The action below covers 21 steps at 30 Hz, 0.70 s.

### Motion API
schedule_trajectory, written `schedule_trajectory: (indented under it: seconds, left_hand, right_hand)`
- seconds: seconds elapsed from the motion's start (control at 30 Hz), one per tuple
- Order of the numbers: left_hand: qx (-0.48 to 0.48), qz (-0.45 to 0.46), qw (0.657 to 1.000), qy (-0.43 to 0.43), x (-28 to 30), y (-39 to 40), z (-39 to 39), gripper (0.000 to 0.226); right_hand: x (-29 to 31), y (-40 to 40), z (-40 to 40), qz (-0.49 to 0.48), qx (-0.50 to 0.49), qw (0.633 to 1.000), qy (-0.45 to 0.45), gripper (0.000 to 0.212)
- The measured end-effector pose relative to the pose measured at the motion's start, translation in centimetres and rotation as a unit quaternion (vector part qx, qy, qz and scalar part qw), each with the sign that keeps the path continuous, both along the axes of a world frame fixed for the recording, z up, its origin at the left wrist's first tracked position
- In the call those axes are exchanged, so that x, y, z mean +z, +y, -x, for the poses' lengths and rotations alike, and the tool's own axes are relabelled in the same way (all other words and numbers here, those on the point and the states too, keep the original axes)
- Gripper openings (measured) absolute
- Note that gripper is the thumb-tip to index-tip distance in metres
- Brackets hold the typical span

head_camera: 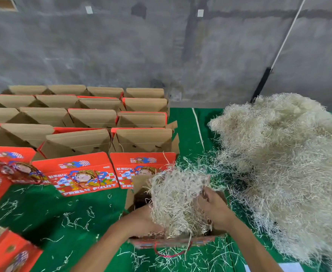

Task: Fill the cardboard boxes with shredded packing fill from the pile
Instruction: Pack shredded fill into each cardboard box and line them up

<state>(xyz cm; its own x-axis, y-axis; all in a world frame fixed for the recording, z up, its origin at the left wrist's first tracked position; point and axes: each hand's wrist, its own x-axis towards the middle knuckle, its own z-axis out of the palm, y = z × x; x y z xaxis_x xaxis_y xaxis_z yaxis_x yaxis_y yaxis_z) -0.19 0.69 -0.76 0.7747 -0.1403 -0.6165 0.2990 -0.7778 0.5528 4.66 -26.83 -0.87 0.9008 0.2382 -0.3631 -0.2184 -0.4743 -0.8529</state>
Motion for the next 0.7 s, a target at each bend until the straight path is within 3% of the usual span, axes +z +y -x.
schedule_trajectory:
  seconds: [0.1,0.17,0.27,0.33,0.37,0.43,0.5,0.57,0.63,0.7]
  left_hand:
    - [-0.006,-0.076,0.997,0.024,-1.3,0.1,0.1,0.084]
    - [0.012,-0.108,0.994,-0.014,-1.7,-0.1,-0.4,0.071]
    - [0.069,-0.087,0.992,-0.057,-2.5,0.0,-1.3,0.06]
    - [0.089,-0.046,0.993,-0.063,-2.8,0.3,-1.9,0.053]
    - [0.106,0.001,0.993,-0.057,-2.9,0.5,-2.1,0.055]
    - [0.133,0.075,0.988,-0.04,-2.7,0.9,-2.3,0.084]
    - [0.121,0.116,0.985,-0.043,-2.5,1.6,-2.4,0.104]
    - [0.121,0.139,0.982,-0.029,-2.1,2.2,-2.7,0.097]
    - [0.114,0.136,0.984,-0.019,-2.2,3.0,-2.9,0.083]
    - [0.09,0.113,0.989,-0.015,-2.4,3.2,-3.1,0.083]
  right_hand:
    - [-0.3,0.9,0.1,0.077,0.088,0.993,0.006,0.033]
    - [-0.2,1.2,0.1,0.119,0.154,0.981,0.01,0.035]
    - [-0.5,1.5,0.4,0.147,0.217,0.965,-0.007,0.059]
    - [-0.9,1.6,0.9,0.202,0.25,0.946,-0.036,0.056]
    - [-1.2,1.6,1.1,0.218,0.271,0.936,-0.051,0.051]
    - [-0.9,1.5,0.8,0.217,0.285,0.93,-0.079,0.039]
    - [0.6,1.4,-0.7,0.179,0.23,0.949,-0.119,0.032]
    - [2.7,1.4,-2.4,0.131,0.176,0.963,-0.158,0.035]
    - [3.7,2.1,-3.3,0.117,0.208,0.958,-0.159,0.037]
    - [3.3,3.3,-3.1,0.108,0.257,0.955,-0.105,0.033]
